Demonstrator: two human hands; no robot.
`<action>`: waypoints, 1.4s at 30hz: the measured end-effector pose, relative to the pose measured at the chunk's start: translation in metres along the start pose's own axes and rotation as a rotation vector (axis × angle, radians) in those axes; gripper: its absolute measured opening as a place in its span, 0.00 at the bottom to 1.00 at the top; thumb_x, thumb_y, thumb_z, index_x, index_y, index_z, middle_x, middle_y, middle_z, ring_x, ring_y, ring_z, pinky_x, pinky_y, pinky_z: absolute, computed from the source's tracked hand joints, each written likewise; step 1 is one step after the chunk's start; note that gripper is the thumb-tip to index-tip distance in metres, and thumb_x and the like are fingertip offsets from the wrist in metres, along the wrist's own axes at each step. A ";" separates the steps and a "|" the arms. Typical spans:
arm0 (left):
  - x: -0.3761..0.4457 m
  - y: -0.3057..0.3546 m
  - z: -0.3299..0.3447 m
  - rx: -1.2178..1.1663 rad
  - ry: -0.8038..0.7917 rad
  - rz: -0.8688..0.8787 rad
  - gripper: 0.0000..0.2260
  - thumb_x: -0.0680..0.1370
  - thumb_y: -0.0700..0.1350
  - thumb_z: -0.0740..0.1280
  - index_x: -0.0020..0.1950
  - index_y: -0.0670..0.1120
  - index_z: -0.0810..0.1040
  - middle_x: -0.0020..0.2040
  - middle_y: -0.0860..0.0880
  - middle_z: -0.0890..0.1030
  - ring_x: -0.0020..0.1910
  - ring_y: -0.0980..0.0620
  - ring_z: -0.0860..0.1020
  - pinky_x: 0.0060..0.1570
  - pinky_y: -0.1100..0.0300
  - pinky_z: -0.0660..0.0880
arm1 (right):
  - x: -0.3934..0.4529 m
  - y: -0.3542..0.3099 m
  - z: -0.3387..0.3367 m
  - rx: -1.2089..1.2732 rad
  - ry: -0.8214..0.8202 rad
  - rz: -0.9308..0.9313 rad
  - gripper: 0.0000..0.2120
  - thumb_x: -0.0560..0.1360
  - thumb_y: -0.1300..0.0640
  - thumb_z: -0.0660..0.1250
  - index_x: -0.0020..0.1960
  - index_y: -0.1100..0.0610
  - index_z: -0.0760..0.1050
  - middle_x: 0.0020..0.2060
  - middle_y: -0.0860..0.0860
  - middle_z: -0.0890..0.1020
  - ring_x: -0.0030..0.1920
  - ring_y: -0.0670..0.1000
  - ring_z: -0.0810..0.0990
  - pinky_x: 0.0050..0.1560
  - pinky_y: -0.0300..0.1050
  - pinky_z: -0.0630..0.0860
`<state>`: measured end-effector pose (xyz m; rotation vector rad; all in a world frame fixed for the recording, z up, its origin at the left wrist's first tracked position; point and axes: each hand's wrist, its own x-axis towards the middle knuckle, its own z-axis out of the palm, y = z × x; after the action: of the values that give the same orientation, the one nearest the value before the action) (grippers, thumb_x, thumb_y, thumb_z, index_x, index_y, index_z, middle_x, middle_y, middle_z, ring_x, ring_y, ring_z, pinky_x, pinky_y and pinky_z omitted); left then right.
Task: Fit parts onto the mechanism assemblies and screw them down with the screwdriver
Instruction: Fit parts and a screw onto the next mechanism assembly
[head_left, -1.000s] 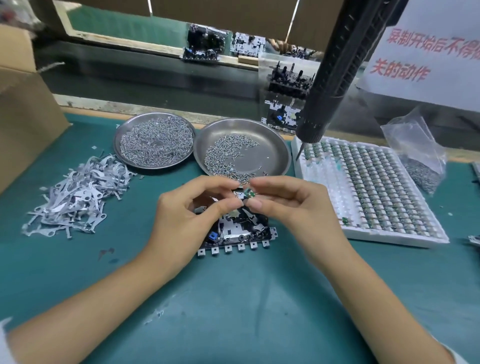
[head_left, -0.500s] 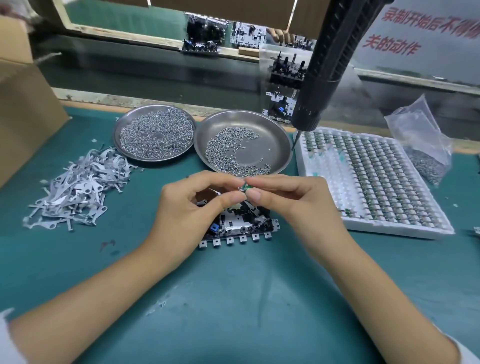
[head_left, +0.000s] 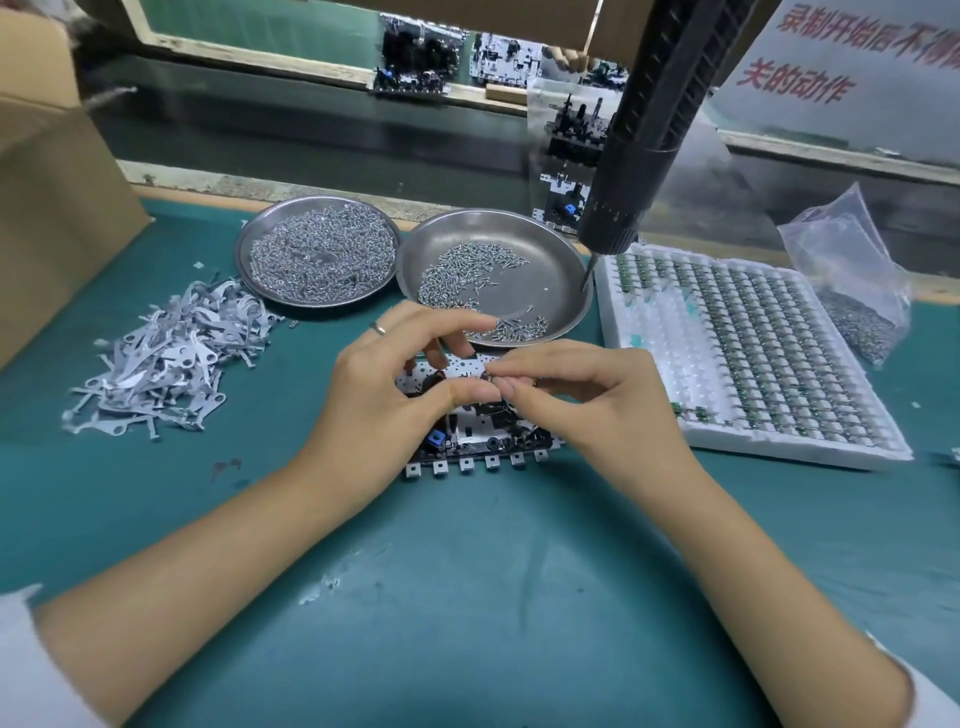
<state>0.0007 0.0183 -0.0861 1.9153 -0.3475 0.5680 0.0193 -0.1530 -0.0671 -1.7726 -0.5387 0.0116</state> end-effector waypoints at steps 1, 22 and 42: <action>0.001 0.000 -0.001 0.028 -0.022 0.031 0.18 0.68 0.46 0.74 0.56 0.52 0.77 0.44 0.56 0.76 0.44 0.60 0.74 0.51 0.72 0.67 | 0.000 0.000 -0.001 -0.010 -0.002 -0.012 0.13 0.70 0.68 0.73 0.45 0.50 0.83 0.38 0.52 0.84 0.42 0.55 0.81 0.45 0.49 0.77; -0.012 0.003 -0.022 0.119 -0.055 -0.058 0.09 0.77 0.45 0.64 0.49 0.45 0.83 0.41 0.53 0.80 0.42 0.62 0.76 0.48 0.71 0.68 | -0.008 0.019 0.007 -0.545 -0.114 -0.418 0.04 0.67 0.61 0.75 0.42 0.56 0.85 0.41 0.49 0.85 0.40 0.51 0.75 0.47 0.54 0.75; -0.022 -0.001 -0.014 0.395 -0.271 0.079 0.18 0.68 0.48 0.71 0.57 0.48 0.79 0.45 0.59 0.79 0.46 0.57 0.73 0.54 0.60 0.67 | -0.006 0.011 0.002 -0.339 -0.185 -0.191 0.08 0.67 0.67 0.76 0.45 0.59 0.85 0.43 0.51 0.83 0.44 0.51 0.77 0.48 0.42 0.73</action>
<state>-0.0208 0.0309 -0.0940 2.3780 -0.5165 0.4514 0.0170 -0.1555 -0.0800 -2.0532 -0.8840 -0.0518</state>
